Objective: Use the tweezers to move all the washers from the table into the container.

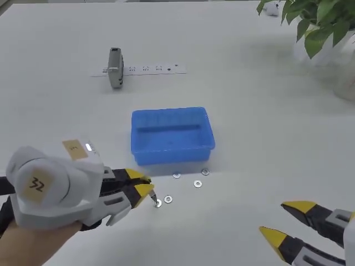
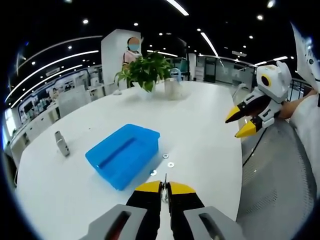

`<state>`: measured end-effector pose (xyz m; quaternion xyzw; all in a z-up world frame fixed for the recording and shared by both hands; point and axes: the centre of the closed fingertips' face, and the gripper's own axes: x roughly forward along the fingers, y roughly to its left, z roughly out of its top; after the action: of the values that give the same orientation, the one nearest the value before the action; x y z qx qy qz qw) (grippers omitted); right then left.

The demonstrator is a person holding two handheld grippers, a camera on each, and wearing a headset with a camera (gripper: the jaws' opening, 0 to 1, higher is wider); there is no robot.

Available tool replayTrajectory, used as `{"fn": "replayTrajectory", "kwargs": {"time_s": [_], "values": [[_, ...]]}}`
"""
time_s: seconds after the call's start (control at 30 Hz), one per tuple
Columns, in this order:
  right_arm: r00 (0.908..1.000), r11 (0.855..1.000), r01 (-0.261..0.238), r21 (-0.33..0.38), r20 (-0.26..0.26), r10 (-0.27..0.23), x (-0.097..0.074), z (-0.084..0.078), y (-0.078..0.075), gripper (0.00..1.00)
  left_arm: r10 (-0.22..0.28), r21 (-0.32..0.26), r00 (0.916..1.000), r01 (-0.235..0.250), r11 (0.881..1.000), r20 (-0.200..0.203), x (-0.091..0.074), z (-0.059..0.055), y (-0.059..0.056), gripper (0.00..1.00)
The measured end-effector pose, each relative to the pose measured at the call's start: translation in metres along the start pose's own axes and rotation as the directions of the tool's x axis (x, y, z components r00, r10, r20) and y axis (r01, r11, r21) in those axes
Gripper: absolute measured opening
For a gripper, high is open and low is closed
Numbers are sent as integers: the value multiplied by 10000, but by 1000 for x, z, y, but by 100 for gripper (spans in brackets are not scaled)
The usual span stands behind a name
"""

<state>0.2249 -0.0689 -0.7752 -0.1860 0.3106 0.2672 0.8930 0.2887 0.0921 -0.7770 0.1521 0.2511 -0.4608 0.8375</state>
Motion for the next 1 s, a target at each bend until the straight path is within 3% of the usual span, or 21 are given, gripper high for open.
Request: {"fn": "replayTrajectory", "kwargs": {"time_s": [0.13, 0.27, 0.47, 0.67, 0.8, 0.9, 1.0], "values": [[9999, 9999, 109, -36, 28, -109, 0, 0, -2, 24, 76, 173, 9999, -78, 9998, 82, 0, 1, -1, 0], [9998, 9998, 202, -92, 17, -202, 0, 0, -3, 23, 52, -81, 10000, -52, 10000, 13, -1, 0, -1, 0], [9997, 9992, 234, -320, -40, -236, 1, 0, 0, 29, 50, -190, 9999, -48, 9998, 113, -3, 4, 2, 0], [9991, 9990, 125, 422, 402, -142, -2, 7, -3, 42, 36, -126, 9997, -33, 9999, 260, -5, 11, 3, 0], [9991, 9978, 50, 656, 408, -77, -7, 9, -7, 64, 69, -30, 9993, -68, 10000, 368, -9, 19, 5, 0], [9988, 9980, 408, 473, 262, -421, -14, 4, -19, 74, 139, 89, 9983, -144, 9999, 566, -14, 28, 8, 0], [9978, 9953, 643, 727, 125, -654, -17, -4, -30, 80, 202, 127, 9968, -213, 9997, 774, -18, 40, 13, 0]]}}
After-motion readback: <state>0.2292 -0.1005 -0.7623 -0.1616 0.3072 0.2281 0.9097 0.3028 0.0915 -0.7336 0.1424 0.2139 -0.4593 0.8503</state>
